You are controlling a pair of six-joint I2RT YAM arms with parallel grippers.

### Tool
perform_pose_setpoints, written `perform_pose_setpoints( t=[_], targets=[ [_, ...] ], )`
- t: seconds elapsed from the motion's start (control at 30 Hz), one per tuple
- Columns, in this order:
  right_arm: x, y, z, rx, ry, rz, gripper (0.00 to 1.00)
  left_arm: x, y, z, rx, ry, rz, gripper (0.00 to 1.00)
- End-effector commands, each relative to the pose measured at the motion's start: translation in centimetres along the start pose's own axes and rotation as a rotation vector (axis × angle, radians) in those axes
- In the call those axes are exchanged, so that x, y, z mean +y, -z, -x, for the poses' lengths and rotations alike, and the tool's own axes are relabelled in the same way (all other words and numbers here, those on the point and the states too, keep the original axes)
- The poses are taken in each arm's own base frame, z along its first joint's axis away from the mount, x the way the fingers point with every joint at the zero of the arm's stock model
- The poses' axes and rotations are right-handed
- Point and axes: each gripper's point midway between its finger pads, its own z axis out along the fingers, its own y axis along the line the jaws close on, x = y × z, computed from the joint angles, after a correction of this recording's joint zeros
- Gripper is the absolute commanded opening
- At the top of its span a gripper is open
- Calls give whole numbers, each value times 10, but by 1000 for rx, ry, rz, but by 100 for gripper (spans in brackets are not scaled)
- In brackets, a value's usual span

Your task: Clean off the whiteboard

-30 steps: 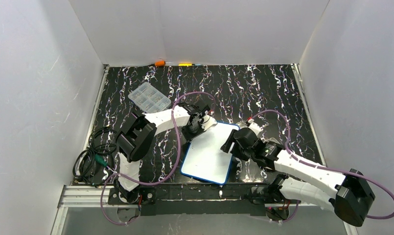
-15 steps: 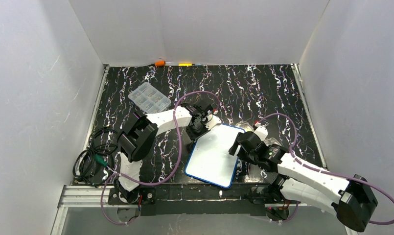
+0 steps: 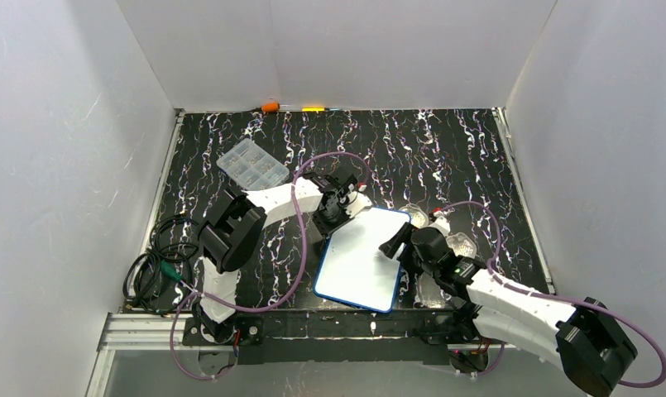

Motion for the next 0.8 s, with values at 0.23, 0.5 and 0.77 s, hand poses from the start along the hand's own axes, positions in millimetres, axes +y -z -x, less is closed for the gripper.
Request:
perform_pose_setpoints(
  t=[0.23, 0.5, 0.77],
  targets=[
    [100, 11, 10, 64, 3, 361, 45, -27, -32, -14, 53, 37, -149, 5],
    [123, 12, 28, 52, 70, 332, 1, -31, 7, -1, 7, 86, -208, 12],
    [174, 42, 71, 24, 293, 298, 1, 16, 112, 11, -211, 295, -269, 63]
  ],
)
